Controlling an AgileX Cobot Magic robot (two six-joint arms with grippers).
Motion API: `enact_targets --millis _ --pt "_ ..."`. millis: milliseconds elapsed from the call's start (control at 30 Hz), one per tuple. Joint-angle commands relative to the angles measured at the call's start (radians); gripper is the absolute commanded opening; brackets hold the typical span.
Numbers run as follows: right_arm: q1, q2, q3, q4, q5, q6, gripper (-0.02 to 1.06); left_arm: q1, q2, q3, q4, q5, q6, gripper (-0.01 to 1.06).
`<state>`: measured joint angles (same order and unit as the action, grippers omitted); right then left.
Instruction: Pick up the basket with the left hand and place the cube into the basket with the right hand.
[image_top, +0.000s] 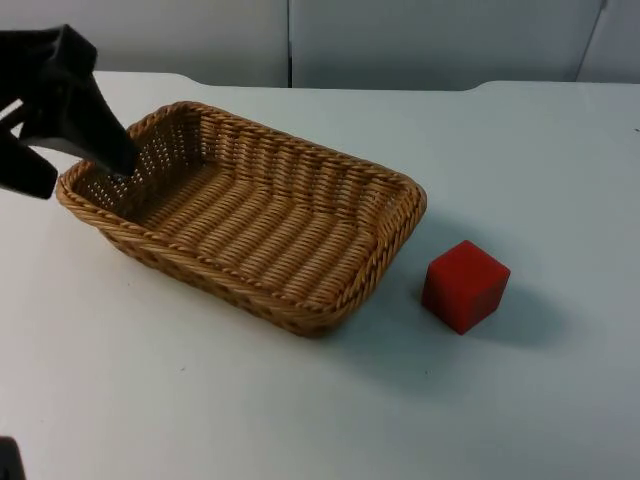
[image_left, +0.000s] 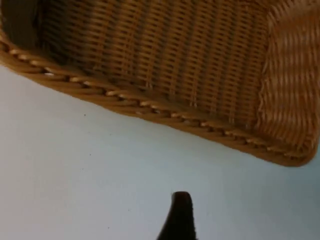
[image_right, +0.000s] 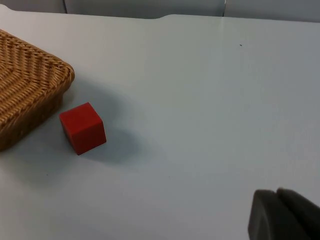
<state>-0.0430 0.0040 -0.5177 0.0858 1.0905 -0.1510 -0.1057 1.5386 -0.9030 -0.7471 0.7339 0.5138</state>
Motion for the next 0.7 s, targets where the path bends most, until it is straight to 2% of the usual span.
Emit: enact_targets --millis 0,167,267,500,667 --pt "-0.007 -0.004 0.006 -0.002 -0.007 -0.006 0.03 -0.007 0.044 -0.02 -0.009 -0.033 -0.075 0.69" --pt "-0.007 -0.004 0.006 -0.002 -0.007 -0.006 0.03 -0.007 0.166 -0.029 -0.007 -0.101 -0.355 0.69" --pt "-0.007 -0.004 0.006 -0.002 -0.007 -0.006 0.03 -0.007 0.194 -0.03 -0.027 -0.117 -0.422 0.69" --pt "-0.007 -0.004 0.006 -0.002 -0.007 -0.006 0.03 -0.007 0.214 -0.03 -0.183 -0.221 -0.424 0.69" --pt "-0.007 -0.004 0.006 -0.002 -0.007 -0.006 0.03 -0.007 0.236 -0.03 -0.266 -0.232 -0.391 0.69"
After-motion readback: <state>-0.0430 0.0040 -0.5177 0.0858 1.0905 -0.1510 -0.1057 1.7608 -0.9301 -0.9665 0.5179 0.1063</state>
